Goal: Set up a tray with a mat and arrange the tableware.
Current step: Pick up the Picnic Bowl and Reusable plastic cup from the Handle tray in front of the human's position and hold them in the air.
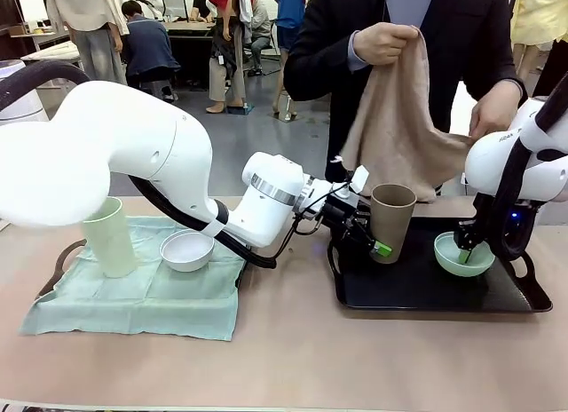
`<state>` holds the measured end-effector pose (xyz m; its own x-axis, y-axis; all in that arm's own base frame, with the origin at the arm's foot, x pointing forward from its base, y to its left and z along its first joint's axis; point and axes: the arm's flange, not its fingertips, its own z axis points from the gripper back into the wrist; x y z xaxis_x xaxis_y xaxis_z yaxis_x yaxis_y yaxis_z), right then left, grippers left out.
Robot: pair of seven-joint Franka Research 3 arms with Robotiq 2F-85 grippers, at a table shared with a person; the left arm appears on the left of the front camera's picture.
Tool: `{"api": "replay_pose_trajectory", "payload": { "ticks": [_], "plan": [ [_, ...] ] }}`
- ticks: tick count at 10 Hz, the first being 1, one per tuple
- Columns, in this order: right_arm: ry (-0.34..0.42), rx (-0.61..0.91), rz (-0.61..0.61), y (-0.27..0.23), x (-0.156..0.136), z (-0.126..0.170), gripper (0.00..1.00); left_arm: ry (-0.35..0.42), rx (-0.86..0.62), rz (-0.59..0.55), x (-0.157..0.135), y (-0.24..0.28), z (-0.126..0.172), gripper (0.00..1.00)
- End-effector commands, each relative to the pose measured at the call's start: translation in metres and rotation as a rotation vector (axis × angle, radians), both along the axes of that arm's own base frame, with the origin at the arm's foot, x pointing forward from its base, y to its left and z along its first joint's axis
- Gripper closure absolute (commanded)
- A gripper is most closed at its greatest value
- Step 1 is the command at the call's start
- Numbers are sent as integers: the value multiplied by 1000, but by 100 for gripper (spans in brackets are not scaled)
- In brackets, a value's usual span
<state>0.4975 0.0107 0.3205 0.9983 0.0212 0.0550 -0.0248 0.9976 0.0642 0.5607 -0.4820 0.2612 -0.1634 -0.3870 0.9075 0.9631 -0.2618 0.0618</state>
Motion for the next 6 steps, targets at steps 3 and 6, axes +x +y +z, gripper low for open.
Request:
{"api": "replay_pose_trajectory", "payload": {
  "ticks": [3,6],
  "plan": [
    [-22,9,18,-3,2,2,100,8,4,-17,3,1,7,75],
    [-25,1,19,-2,5,6,100,21,20,-8,2,2,10,100]
  ]
}}
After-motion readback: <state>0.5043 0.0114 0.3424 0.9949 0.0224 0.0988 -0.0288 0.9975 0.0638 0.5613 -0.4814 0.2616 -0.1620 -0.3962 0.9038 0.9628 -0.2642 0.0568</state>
